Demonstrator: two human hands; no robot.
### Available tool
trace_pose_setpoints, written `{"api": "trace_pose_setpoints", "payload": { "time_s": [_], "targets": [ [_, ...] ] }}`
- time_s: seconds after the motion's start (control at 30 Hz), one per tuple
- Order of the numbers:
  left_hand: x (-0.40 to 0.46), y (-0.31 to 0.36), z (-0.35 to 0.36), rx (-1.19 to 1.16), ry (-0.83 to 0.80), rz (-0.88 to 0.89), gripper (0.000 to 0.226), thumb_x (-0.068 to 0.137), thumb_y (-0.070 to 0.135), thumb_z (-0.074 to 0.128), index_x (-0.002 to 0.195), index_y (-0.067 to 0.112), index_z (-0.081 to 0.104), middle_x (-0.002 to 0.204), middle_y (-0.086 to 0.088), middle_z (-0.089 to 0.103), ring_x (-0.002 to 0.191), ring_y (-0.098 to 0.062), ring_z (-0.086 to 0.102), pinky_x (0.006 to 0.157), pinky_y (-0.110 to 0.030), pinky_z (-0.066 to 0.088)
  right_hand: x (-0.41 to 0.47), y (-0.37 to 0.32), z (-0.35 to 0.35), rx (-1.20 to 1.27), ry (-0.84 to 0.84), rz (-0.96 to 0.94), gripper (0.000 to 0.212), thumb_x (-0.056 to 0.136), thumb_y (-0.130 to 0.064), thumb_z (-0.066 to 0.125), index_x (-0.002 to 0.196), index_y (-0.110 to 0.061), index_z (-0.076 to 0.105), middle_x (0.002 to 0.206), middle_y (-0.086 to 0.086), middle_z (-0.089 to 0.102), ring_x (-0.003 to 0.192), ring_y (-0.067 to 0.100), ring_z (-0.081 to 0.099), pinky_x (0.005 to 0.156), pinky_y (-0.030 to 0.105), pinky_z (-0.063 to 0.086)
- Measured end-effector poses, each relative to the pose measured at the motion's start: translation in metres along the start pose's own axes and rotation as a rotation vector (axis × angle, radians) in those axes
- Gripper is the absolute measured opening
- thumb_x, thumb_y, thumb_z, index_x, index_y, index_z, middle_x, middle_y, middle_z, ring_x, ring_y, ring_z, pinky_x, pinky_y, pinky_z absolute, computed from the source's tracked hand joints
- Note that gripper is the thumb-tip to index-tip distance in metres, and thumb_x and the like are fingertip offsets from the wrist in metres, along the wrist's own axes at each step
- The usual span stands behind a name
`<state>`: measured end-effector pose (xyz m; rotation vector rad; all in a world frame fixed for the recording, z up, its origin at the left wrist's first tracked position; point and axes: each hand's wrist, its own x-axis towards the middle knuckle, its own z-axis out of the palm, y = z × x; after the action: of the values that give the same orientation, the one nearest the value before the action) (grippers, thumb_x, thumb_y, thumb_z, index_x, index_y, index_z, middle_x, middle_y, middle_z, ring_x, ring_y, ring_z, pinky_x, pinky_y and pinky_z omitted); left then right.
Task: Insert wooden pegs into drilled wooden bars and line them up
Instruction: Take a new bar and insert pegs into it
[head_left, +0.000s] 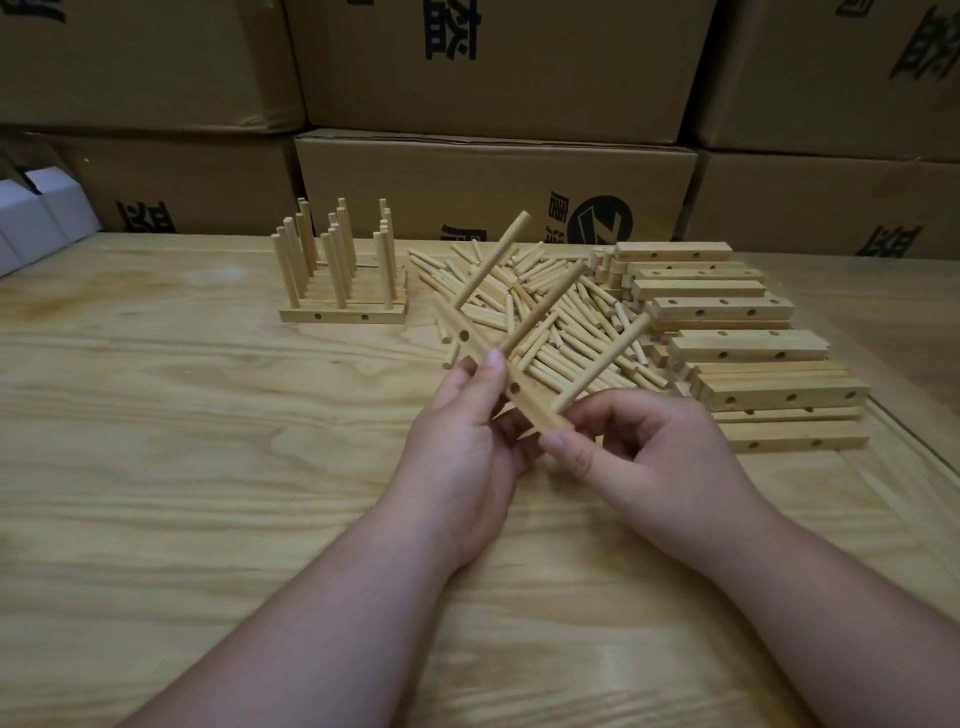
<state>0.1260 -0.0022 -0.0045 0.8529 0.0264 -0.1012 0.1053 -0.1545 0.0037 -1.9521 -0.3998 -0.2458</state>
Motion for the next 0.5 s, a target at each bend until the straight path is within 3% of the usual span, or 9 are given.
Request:
{"api": "trace_pose_setpoints", "payload": {
  "time_s": [0.1,0.17,0.23,0.37,0.43,0.5],
  "targets": [
    [-0.001,0.001,0.0,0.011,-0.008,0.015,0.025,0.106,0.027,0.046,0.121,0.012,0.06,0.11,-0.014,0.073,0.098,-0.033,0.07,0.099,-0.061,0.052,0.001,0.001,0.002,-0.038,0.109,0.043,0.014,0.075,-0.036,0.082,0.084,-0.029,0.074,0.074,-0.004,0.069,0.055,0.018,0.053,0.053,0.03,0.048],
    [-0.002,0.003,0.0,0.031,0.0,0.018,0.019,0.106,0.027,0.047,0.115,0.015,0.06,0.102,-0.008,0.072,0.089,-0.026,0.072,0.08,-0.043,0.06,0.004,0.002,0.002,-0.067,0.166,0.07,0.013,0.077,-0.031,0.082,0.086,-0.032,0.072,0.076,-0.005,0.069,0.057,0.017,0.056,0.055,0.027,0.049],
    [-0.002,0.003,0.0,0.035,0.026,0.015,0.017,0.106,0.027,0.047,0.113,0.017,0.06,0.1,-0.006,0.073,0.087,-0.022,0.072,0.067,-0.032,0.057,0.007,0.002,0.0,-0.087,0.18,0.092,0.013,0.079,-0.031,0.081,0.087,-0.033,0.072,0.076,-0.003,0.068,0.055,0.007,0.055,0.053,0.02,0.047],
    [0.002,0.003,-0.001,-0.001,0.077,0.007,0.015,0.107,0.03,0.048,0.109,0.022,0.061,0.099,0.0,0.078,0.087,-0.015,0.075,0.066,-0.031,0.055,0.016,-0.002,0.002,-0.16,0.136,0.119,0.016,0.081,-0.034,0.079,0.092,-0.039,0.069,0.079,-0.007,0.064,0.057,0.008,0.057,0.052,0.022,0.048],
    [0.002,0.006,-0.003,-0.018,0.119,0.01,0.016,0.107,0.032,0.047,0.109,0.024,0.062,0.097,0.002,0.079,0.085,-0.013,0.076,0.064,-0.03,0.056,0.026,-0.007,0.007,-0.244,0.115,0.095,0.015,0.08,-0.038,0.077,0.091,-0.042,0.066,0.085,-0.016,0.063,0.066,0.01,0.058,0.055,0.028,0.051],
    [0.004,0.009,-0.006,-0.039,0.185,0.045,0.018,0.107,0.033,0.047,0.112,0.026,0.064,0.098,0.001,0.08,0.086,-0.012,0.077,0.065,-0.03,0.056,0.04,-0.011,0.015,-0.346,0.078,0.057,0.016,0.081,-0.042,0.074,0.093,-0.041,0.065,0.087,-0.018,0.061,0.075,0.003,0.057,0.059,0.027,0.048]
  ]
}}
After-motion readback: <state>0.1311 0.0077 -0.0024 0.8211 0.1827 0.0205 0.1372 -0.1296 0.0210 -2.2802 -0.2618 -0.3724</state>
